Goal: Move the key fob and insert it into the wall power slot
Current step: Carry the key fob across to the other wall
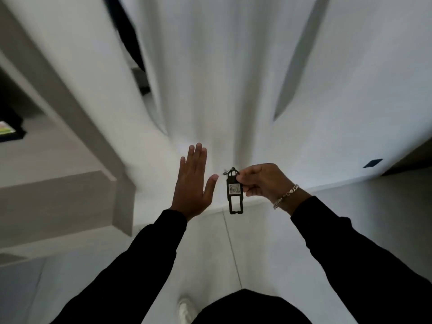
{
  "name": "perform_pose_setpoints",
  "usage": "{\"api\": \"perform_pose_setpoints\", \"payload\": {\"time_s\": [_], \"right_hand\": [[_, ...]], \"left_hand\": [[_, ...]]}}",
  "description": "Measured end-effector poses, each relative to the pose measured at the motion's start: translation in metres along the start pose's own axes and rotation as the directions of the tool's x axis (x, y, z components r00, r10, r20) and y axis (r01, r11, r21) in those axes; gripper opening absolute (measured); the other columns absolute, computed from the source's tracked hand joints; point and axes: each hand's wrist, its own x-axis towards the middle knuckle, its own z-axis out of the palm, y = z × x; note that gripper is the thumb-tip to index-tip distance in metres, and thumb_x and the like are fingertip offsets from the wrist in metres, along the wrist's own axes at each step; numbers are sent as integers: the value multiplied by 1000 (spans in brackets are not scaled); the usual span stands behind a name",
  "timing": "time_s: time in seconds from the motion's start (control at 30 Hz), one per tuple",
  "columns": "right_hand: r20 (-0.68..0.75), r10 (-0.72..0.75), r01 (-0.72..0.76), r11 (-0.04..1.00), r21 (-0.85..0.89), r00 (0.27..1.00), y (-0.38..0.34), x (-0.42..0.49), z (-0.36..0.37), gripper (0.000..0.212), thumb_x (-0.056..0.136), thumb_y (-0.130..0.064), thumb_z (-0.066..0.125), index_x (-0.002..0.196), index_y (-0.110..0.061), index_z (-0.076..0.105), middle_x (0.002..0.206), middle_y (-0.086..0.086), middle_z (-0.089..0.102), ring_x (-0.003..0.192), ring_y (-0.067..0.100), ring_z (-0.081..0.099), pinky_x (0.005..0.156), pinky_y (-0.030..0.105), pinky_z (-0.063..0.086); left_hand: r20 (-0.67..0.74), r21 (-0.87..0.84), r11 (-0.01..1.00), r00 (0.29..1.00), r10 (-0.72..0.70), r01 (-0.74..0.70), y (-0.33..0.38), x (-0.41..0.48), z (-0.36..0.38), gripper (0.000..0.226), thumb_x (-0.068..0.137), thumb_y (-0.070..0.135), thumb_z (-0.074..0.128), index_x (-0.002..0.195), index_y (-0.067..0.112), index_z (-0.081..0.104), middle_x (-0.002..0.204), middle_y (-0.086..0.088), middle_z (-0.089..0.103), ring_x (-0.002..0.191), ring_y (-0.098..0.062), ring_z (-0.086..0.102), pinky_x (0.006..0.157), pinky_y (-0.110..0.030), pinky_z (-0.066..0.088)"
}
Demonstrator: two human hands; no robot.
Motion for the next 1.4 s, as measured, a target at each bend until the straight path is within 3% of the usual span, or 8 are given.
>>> {"api": "perform_pose_setpoints", "payload": {"time_s": [0.33, 0.53, 0.63, 0.93, 1.2, 1.4], "right_hand": [[-160, -106, 112, 993, 27, 981, -19, -60, -170, 4, 78, -1, 73, 80, -2, 70, 71, 15, 65, 51, 16, 58, 50, 22, 55], [-256, -120, 130, 991, 25, 959, -30, -58, -260, 9, 78, -1, 72, 85, 2, 68, 67, 13, 63, 53, 16, 58, 50, 22, 55], [-285, -117, 134, 990, 42, 951, -34, -47, -307, 12, 78, -2, 72, 88, 3, 68, 68, 12, 64, 54, 17, 59, 51, 23, 55], [-355, -78, 121, 988, 101, 932, -57, -20, -445, 4, 80, -3, 71, 83, -3, 70, 77, 17, 63, 56, 14, 62, 54, 22, 57], [-388, -119, 194, 968, 159, 914, -80, -8, -556, 4, 83, -6, 67, 83, -8, 70, 72, 9, 65, 57, 11, 60, 54, 20, 53], [-354, -207, 286, 940, 187, 912, -104, -11, -654, 5, 83, -5, 67, 81, -8, 70, 72, 9, 65, 56, 12, 60, 52, 21, 54]], "left_hand": [[-20, -110, 985, 991, 134, -136, 143, 80, 86, 73, 102, 43, 29, 160, 2, 14, 172, -14, 8, 160, -28, -1, 130, -47, -1], [0, -163, 960, 973, 231, -228, 200, 131, 144, 71, 102, 39, 33, 159, 0, 17, 170, -18, 12, 159, -32, 2, 130, -56, 7], [-4, -181, 944, 960, 280, -276, 223, 169, 178, 71, 102, 39, 33, 159, -1, 17, 170, -18, 13, 159, -33, 2, 130, -54, 5], [38, -241, 891, 913, 405, -385, 301, 278, 268, 70, 103, 37, 34, 158, -2, 19, 170, -17, 11, 159, -31, 1, 130, -50, 1], [-20, -310, 857, 904, 428, -412, 389, 369, 328, 68, 104, 36, 34, 159, 0, 18, 170, -18, 13, 160, -31, 0, 130, -38, -4], [-72, -288, 847, 892, 447, -447, 459, 431, 381, 67, 104, 34, 35, 158, -3, 20, 169, -22, 16, 159, -36, 3, 129, -49, 1]]}}
